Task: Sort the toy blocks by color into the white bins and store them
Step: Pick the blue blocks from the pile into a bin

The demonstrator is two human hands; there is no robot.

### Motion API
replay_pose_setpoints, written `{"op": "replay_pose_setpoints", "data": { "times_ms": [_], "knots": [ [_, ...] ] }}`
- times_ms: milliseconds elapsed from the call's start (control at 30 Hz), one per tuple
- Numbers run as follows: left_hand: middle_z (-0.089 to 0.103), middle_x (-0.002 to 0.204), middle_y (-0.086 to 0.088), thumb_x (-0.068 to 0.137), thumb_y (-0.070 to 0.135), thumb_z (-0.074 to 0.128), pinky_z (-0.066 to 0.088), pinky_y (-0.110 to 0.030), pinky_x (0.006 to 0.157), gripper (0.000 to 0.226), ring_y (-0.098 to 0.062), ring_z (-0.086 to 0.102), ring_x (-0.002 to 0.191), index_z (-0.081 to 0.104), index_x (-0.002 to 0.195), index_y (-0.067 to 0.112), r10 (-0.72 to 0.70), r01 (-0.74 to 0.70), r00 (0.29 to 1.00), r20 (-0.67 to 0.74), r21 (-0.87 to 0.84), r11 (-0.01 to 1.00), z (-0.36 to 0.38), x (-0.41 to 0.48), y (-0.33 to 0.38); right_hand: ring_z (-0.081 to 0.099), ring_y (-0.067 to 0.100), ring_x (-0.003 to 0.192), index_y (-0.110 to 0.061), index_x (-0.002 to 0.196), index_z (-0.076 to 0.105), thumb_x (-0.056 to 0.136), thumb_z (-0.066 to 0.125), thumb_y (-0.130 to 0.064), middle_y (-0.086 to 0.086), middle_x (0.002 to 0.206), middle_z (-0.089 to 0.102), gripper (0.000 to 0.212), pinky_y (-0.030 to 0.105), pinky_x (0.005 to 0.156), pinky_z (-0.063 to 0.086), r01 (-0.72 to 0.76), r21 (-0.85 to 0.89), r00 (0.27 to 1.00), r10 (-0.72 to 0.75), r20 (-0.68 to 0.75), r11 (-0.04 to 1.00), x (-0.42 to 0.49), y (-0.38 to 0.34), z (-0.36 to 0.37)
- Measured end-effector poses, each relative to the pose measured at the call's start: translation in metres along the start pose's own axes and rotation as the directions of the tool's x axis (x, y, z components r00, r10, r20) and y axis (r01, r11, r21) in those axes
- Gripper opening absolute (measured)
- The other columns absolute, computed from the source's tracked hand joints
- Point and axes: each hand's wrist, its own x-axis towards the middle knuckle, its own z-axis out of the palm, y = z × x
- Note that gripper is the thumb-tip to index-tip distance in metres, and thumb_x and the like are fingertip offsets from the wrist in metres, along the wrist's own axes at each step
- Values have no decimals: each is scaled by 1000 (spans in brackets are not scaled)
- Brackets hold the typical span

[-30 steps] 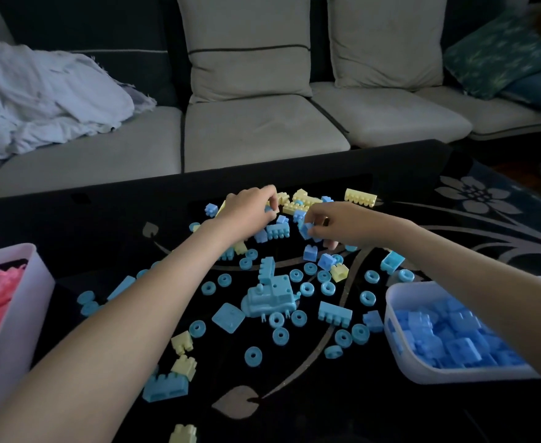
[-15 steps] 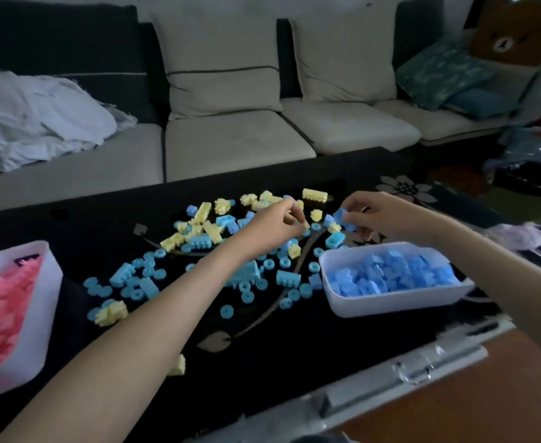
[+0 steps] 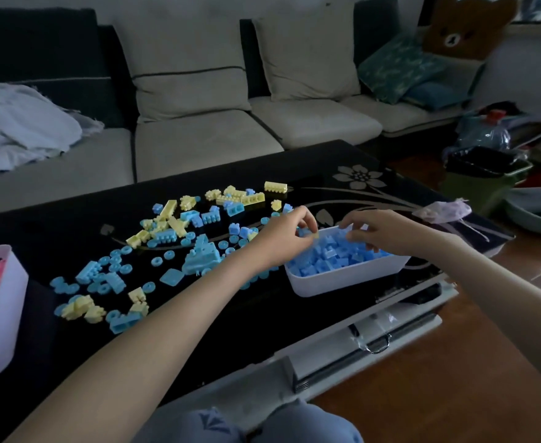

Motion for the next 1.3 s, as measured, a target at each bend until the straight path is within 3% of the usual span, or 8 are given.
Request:
{"op": "replay_pose_setpoints", "data": {
  "times_ms": [100, 233, 367, 567, 800, 967, 1133, 1300],
  "knots": [
    [56, 109, 3, 92, 24, 59, 45, -23, 69, 10, -7, 52, 75, 53, 100, 23, 53, -53, 999, 7, -21, 998, 6, 1, 4, 53, 2, 78, -22, 121, 57, 97, 48, -29, -4, 107, 58, 26, 18, 67, 42, 38, 2, 996, -38, -81, 999, 2, -6, 0],
    [58, 107, 5, 92, 24, 60, 43, -17, 68, 25, 1, 54, 78, 51, 115, 24, 113, -114, 993, -24, -67, 991, 9, 2, 8, 59, 11, 88, -28, 108, 61, 97, 45, -36, -7, 95, 62, 21, 28, 79, 49, 66, 124, 994, -55, -91, 990, 7, -22, 5],
    [60, 107, -1, 92, 27, 60, 43, -11, 69, 29, -7, 56, 87, 54, 120, 21, 145, -154, 983, -115, -76, 985, 8, 5, 5, 48, 4, 62, -26, 97, 61, 98, 46, -32, -6, 75, 55, 16, 15, 58, 41, 88, 429, 996, -81, -34, 899, 7, -36, 10],
    [44, 99, 1, 81, 34, 72, 40, -15, 66, 41, -11, 50, 83, 51, 112, 18, 112, -111, 992, -64, 16, 994, 7, 4, 1, 59, 7, 73, -20, 109, 59, 90, 61, -21, 5, 98, 68, 20, 18, 63, 49, 110, 504, 989, -145, 29, 856, 10, -38, 9],
    [63, 93, -3, 92, 23, 60, 47, -24, 77, 10, -9, 62, 82, 54, 84, 20, 45, -39, 998, 32, -169, 985, -2, 3, -9, 55, 9, 72, -21, 116, 46, 85, 65, -18, 4, 97, 64, 36, 23, 64, 44, 65, 398, 988, -115, 103, 915, 15, -39, 6],
    [63, 89, 0, 96, 25, 54, 53, -35, 85, 11, -13, 63, 83, 54, 92, 15, -18, 12, 1000, -24, -249, 968, -7, 0, -14, 52, 5, 75, -25, 123, 42, 88, 61, -22, -11, 101, 59, 40, 16, 65, 38, 115, 17, 980, -116, 162, 993, 16, -40, 6],
    [58, 92, 10, 95, 30, 55, 44, -15, 67, 17, -4, 55, 83, 57, 101, 15, -28, 20, 987, -155, -57, 998, -32, -9, -30, 50, -2, 79, -25, 128, 42, 84, 67, -28, -12, 105, 58, 51, 12, 65, 35, 133, -29, 985, -129, 118, 991, 27, -51, 1],
    [54, 89, 10, 93, 31, 57, 42, -20, 65, 18, -6, 53, 79, 51, 104, 17, -84, 116, 964, -253, 118, 986, -62, -27, -70, 51, 1, 76, -23, 132, 41, 83, 70, -28, -6, 111, 57, 57, 14, 62, 37, 197, -14, 979, -195, 66, 980, 59, -84, 13]
  ]
}}
